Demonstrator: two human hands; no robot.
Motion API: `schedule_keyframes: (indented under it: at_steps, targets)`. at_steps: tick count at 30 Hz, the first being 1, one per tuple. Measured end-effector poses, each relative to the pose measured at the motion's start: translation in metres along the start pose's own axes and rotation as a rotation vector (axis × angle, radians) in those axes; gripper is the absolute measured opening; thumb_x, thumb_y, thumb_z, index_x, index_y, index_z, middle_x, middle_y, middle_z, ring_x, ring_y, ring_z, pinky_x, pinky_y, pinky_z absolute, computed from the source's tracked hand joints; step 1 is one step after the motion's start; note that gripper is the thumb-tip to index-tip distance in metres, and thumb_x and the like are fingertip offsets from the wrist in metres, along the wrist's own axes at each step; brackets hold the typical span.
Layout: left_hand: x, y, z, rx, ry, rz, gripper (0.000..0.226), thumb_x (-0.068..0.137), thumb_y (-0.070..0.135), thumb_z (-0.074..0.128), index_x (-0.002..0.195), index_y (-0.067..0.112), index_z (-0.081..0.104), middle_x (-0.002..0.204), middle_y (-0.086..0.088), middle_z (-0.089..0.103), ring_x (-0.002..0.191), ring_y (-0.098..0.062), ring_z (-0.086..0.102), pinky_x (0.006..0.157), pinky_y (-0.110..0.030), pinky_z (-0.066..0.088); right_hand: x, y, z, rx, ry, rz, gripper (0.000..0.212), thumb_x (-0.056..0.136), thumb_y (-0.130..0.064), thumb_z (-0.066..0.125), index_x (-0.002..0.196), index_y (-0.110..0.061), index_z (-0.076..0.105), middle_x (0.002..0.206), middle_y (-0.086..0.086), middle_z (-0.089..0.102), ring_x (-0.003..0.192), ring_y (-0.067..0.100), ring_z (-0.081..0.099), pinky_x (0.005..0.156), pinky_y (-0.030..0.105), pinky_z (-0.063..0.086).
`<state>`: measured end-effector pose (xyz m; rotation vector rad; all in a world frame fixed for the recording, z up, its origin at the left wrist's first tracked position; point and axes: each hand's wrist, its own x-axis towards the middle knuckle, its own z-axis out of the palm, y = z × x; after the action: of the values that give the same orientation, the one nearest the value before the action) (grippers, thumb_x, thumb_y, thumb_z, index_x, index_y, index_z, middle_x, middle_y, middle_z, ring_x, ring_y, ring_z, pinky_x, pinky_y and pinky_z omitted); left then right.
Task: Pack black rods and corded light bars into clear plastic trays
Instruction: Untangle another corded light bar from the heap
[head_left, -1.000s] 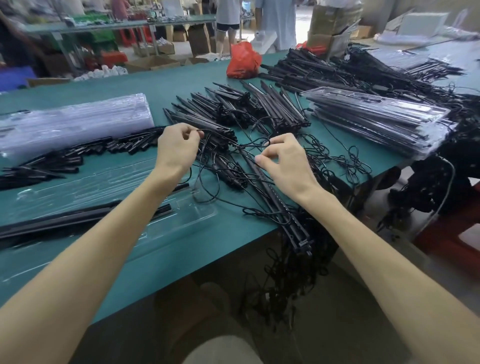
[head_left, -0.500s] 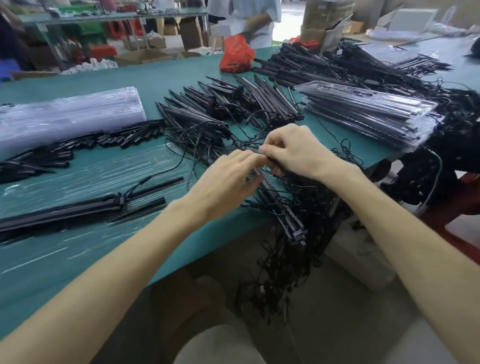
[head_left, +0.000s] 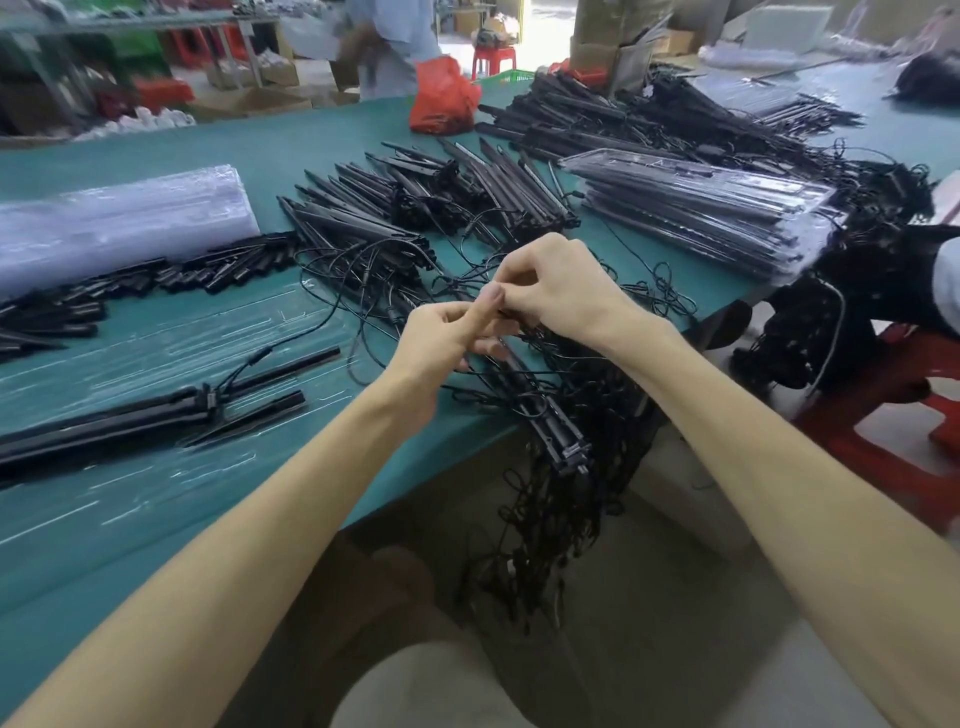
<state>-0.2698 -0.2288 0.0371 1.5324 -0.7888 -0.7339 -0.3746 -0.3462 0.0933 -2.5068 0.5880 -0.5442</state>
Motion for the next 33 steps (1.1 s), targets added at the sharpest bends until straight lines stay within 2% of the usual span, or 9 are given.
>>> schedule_keyframes:
  at_steps: [7,11,15,17,21,25,28,31,33]
  targets:
    - [0.003,-0.004,-0.006,-0.211,-0.074,-0.065,0.025,0.099,0.039,0.059,0.092,0.016,0.064,0.077,0.006,0.069,0.062,-0.009,0.061,0.055,-0.021,0.033,-0.002,0.005,0.001,0.11,-0.071,-0.052,0.013,0.093,-0.016,0.067,0.091,-0.01,0.078,0.068,-0.001,0.069,0.054,-0.001,0.054,0.062,0.021,0.047]
    - [0.003,-0.006,-0.012,-0.254,-0.087,-0.1,0.018,0.101,0.024,0.058,0.086,0.014,0.061,0.073,0.005,0.068,0.06,-0.01,0.063,0.053,-0.019,0.038,-0.003,0.011,0.002,0.145,-0.177,-0.055,0.015,0.09,-0.007,0.067,0.101,-0.011,0.077,0.081,0.011,0.075,0.067,0.024,0.065,0.071,0.032,0.053]
    - [0.003,-0.006,-0.015,-0.088,0.014,-0.087,0.022,0.104,0.024,0.054,0.09,0.01,0.063,0.067,0.003,0.063,0.053,-0.012,0.061,0.046,-0.019,0.036,-0.002,0.025,0.002,0.008,-0.232,0.017,0.022,0.088,-0.013,0.071,0.11,-0.015,0.073,0.083,-0.003,0.073,0.066,0.002,0.061,0.069,0.016,0.046]
    - [0.002,-0.006,-0.019,-0.037,0.028,-0.1,0.026,0.106,0.025,0.051,0.09,0.009,0.063,0.063,0.003,0.059,0.048,-0.014,0.059,0.041,-0.02,0.033,-0.005,0.031,0.001,-0.065,-0.26,0.043,0.017,0.089,-0.01,0.069,0.105,-0.012,0.075,0.078,-0.003,0.073,0.062,-0.005,0.061,0.063,0.008,0.046]
    - [-0.001,-0.004,-0.029,0.109,-0.06,-0.173,0.029,0.108,0.024,0.047,0.087,0.008,0.059,0.056,0.0,0.05,0.039,-0.016,0.055,0.036,-0.018,0.029,-0.01,0.039,-0.001,0.066,-0.145,0.092,0.011,0.09,0.003,0.065,0.095,0.0,0.074,0.078,0.01,0.074,0.059,0.006,0.065,0.064,0.025,0.06]
    - [-0.001,-0.003,-0.034,0.29,-0.119,-0.163,0.029,0.107,0.021,0.047,0.085,0.006,0.059,0.052,-0.001,0.048,0.037,-0.017,0.054,0.034,-0.019,0.027,-0.012,0.032,-0.003,0.332,0.011,0.146,0.011,0.089,0.007,0.065,0.093,0.002,0.074,0.08,0.016,0.074,0.063,0.014,0.067,0.057,0.023,0.055]
    - [-0.001,-0.002,-0.033,0.38,-0.151,-0.157,0.033,0.106,0.023,0.046,0.081,0.007,0.059,0.048,0.001,0.052,0.039,-0.016,0.056,0.036,-0.018,0.03,-0.015,0.024,0.003,0.372,0.072,0.138,0.009,0.089,0.006,0.065,0.093,0.003,0.073,0.079,0.015,0.073,0.063,0.013,0.066,0.057,0.025,0.053]
    - [0.0,-0.003,-0.028,0.569,-0.078,-0.082,0.039,0.105,0.034,0.048,0.078,0.008,0.058,0.049,-0.002,0.06,0.04,-0.011,0.055,0.044,-0.02,0.036,-0.016,0.023,0.005,0.357,0.048,0.141,0.01,0.089,0.004,0.066,0.094,0.001,0.074,0.082,0.016,0.074,0.065,0.012,0.067,0.059,0.025,0.054]
    - [-0.001,-0.005,-0.024,0.682,0.057,-0.025,0.034,0.1,0.042,0.056,0.088,0.011,0.051,0.063,-0.003,0.065,0.051,-0.009,0.057,0.056,-0.029,0.041,-0.014,0.023,0.003,0.328,-0.032,0.143,0.01,0.09,0.002,0.066,0.094,-0.001,0.075,0.082,0.014,0.075,0.064,0.011,0.068,0.059,0.023,0.055]
